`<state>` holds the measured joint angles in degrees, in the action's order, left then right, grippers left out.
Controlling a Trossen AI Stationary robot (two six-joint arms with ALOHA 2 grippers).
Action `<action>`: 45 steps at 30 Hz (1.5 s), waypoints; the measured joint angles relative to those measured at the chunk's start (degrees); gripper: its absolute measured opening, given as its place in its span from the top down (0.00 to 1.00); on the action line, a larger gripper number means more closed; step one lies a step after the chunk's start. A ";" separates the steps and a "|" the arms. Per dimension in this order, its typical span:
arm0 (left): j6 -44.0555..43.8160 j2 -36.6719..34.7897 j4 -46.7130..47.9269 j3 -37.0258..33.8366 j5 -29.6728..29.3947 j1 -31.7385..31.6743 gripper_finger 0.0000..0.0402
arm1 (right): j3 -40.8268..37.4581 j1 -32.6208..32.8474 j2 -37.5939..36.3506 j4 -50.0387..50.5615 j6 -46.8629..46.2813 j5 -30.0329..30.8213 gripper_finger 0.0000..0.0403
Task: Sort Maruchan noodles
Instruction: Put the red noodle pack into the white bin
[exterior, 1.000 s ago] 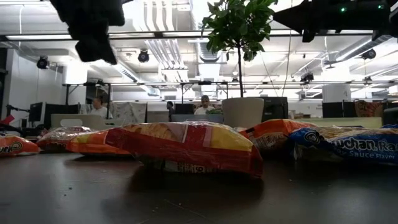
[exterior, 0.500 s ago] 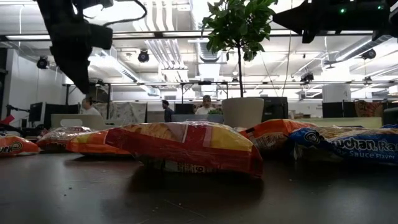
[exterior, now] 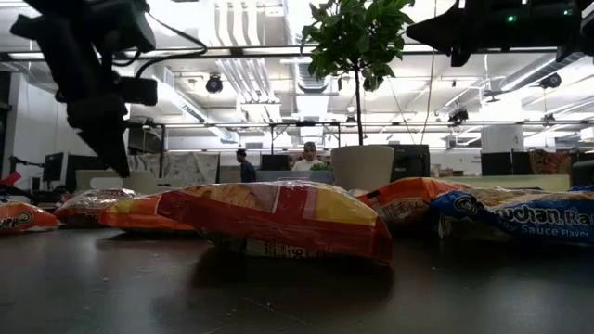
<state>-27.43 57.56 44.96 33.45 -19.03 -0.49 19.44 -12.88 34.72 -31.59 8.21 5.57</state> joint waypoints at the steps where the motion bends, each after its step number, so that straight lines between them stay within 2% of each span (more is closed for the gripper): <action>1: -0.15 0.00 -0.07 0.42 -1.02 0.00 0.56 | 0.00 0.00 0.00 -0.01 0.00 0.01 0.93; 4: -2.89 0.18 -0.42 1.40 -6.56 -0.07 0.58 | 0.00 0.00 -0.06 -0.21 -0.15 0.01 0.93; 6: -3.50 0.48 -0.38 1.40 -7.03 -0.16 0.59 | 0.00 0.00 -0.09 -0.48 -0.23 0.01 0.93; 14: -10.48 0.48 -1.08 -2.23 -5.99 -0.13 0.62 | 0.00 0.00 -0.02 -0.41 -0.74 0.01 0.93; 20: -14.48 0.48 -5.28 -5.25 -3.86 -0.07 0.62 | 0.00 0.00 -0.02 -0.41 -0.68 0.01 0.93; 32: -20.53 0.48 -7.78 -8.46 -3.65 -0.13 0.57 | 0.00 0.00 -0.04 -0.39 -0.68 0.01 0.93; 36: -20.85 0.47 -8.80 -8.99 -2.83 -0.07 0.65 | 0.00 0.00 -0.04 -0.39 -0.68 0.01 0.93; 45: -18.88 0.44 -8.43 -8.05 -2.41 -0.07 0.97 | 0.00 0.00 -0.04 -0.39 -0.66 0.02 0.93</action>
<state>-46.30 58.00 36.53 25.40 -21.45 -0.56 19.44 -12.88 34.68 -31.99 7.55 5.59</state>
